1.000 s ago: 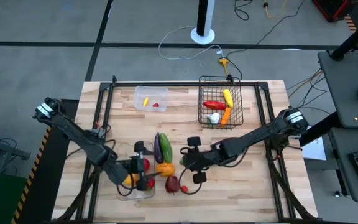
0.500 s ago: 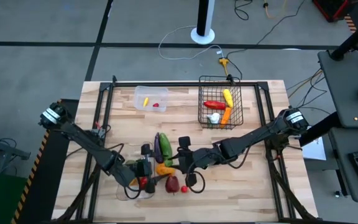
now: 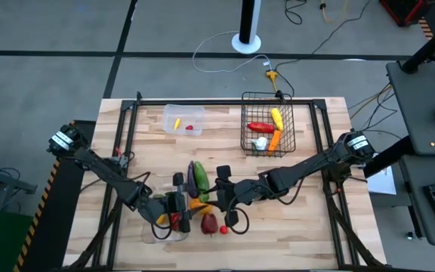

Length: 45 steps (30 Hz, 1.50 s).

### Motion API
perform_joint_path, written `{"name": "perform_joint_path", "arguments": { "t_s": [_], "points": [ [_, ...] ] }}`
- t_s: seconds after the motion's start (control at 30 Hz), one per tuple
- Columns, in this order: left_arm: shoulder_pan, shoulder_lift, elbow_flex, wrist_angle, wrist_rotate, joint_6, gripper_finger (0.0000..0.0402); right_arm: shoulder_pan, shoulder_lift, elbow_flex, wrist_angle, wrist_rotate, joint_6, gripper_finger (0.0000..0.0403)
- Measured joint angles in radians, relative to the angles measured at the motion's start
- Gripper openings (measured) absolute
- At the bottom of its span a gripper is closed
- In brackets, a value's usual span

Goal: Sort produce into baskets
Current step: Put the green bell pepper into the white bin

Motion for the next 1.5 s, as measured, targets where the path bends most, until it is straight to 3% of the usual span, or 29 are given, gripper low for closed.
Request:
{"name": "perform_joint_path", "arguments": {
  "t_s": [0.2,0.33,0.6,1.03,1.5],
  "points": [
    [0.001,0.0,0.0,-0.001,0.001,-0.001,0.0134,0.0,0.0,0.0,-0.001,-0.001,0.032,0.0135],
    [0.001,0.0,0.0,-0.004,0.0,0.015,0.0103,-0.002,-0.003,0.0,-0.005,-0.004,0.071,0.0135],
    [0.003,-0.003,0.002,0.005,0.0,0.021,0.0107,-0.003,-0.031,0.001,-0.041,-0.006,0.121,0.0145],
    [0.003,-0.016,0.002,0.003,-0.005,0.02,0.0103,-0.002,-0.05,0.002,-0.056,-0.01,0.113,0.0245],
    [0.06,-0.161,0.0,-0.09,0.0,0.023,0.0103,-0.003,-0.164,0.035,-0.307,0.016,0.208,0.0273]
  ]
}}
